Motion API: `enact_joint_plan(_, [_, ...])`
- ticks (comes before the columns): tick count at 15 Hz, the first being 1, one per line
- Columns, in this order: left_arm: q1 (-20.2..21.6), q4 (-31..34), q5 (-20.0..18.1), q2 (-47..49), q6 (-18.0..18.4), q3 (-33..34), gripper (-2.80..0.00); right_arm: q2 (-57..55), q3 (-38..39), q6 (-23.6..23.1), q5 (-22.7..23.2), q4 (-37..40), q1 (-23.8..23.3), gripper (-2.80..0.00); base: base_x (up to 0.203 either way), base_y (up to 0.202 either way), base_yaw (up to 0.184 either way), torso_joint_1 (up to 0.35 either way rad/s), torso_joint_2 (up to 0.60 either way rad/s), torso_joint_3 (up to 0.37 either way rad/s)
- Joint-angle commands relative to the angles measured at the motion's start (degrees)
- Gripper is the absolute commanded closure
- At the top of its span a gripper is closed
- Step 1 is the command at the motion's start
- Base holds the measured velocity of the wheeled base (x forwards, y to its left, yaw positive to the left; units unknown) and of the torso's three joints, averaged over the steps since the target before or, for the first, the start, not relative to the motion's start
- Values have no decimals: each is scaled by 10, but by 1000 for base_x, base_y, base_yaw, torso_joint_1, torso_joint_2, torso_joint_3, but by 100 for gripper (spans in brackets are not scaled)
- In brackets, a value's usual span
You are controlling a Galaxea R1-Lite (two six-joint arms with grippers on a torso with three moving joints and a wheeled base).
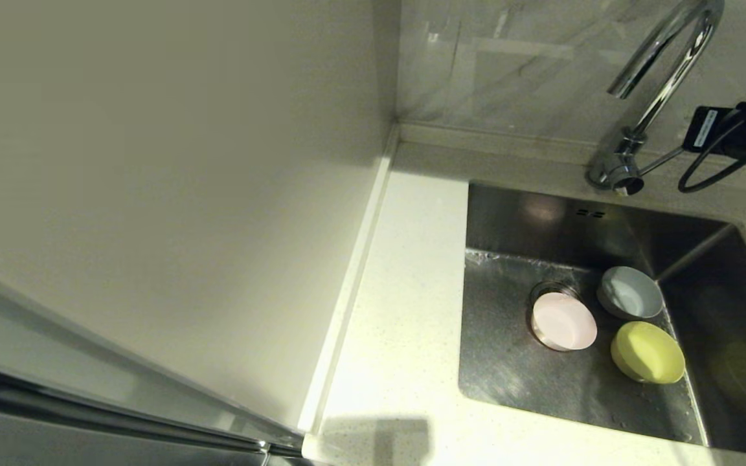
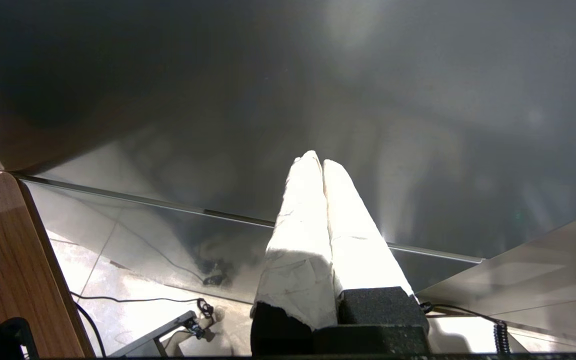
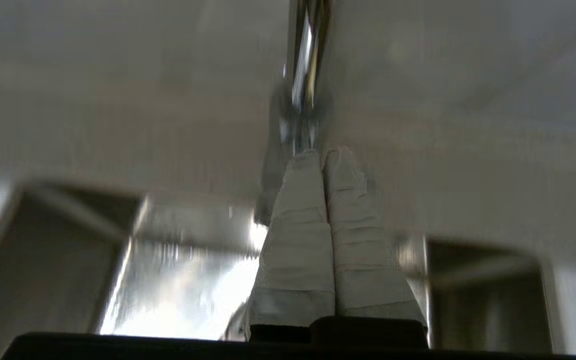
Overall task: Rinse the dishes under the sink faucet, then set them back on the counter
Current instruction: Turn on the faucet
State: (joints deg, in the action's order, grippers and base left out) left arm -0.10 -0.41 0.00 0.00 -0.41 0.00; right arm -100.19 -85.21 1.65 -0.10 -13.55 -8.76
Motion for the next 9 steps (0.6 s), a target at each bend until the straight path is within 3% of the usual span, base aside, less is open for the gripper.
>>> enact_joint_plan(1, [0,0,0,0,0,2,0,-38,-24,-1,-2,-10,7,0,0,0,0,0,0,0])
enact_joint_plan(9, [0,0,0,0,0,2,0,-124,-85,-84,-20,-60,12,0,0,0,0,0,0,0])
